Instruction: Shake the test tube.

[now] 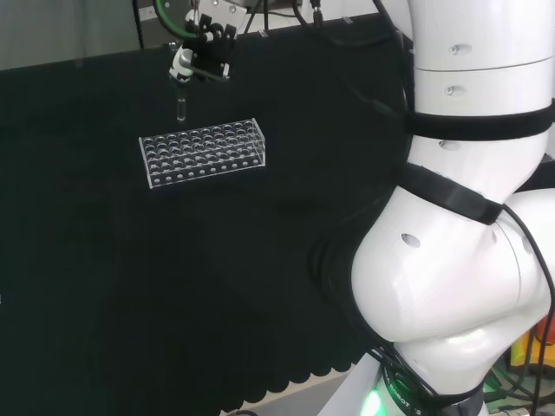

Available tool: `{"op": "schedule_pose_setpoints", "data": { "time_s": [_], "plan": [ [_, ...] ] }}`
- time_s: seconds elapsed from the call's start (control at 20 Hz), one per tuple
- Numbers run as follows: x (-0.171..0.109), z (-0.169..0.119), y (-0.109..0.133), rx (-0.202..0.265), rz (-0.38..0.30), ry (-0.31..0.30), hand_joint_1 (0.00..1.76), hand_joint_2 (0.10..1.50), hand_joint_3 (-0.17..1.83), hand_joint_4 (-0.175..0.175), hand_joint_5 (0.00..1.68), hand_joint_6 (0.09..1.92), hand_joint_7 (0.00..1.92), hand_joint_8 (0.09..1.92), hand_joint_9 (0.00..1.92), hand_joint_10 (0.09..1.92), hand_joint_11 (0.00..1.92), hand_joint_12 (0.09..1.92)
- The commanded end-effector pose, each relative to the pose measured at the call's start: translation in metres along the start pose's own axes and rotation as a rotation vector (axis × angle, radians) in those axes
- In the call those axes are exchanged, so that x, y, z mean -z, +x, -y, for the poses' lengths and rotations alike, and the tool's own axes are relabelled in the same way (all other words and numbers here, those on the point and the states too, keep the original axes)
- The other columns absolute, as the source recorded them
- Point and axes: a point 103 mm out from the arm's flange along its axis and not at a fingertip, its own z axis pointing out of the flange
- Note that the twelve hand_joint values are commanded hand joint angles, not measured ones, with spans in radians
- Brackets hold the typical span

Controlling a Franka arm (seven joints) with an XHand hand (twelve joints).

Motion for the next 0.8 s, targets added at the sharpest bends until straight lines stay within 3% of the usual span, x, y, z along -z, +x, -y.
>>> {"op": "schedule_pose_setpoints", "data": {
  "time_s": [0.05,0.4,0.8],
  "plan": [
    [0.030,0.012,-0.001,0.009,-0.018,-0.029,1.43,0.58,0.77,-0.175,1.24,0.73,1.32,0.78,1.26,0.71,1.10,1.01],
    [0.034,0.031,0.010,0.024,-0.029,-0.021,1.43,0.58,0.77,-0.175,1.24,0.73,1.32,0.78,1.26,0.72,1.10,1.01],
    [0.015,0.054,0.077,0.131,-0.058,0.016,1.43,0.58,0.77,-0.175,1.24,0.73,1.32,0.78,1.26,0.72,1.09,1.01]
  ]
}}
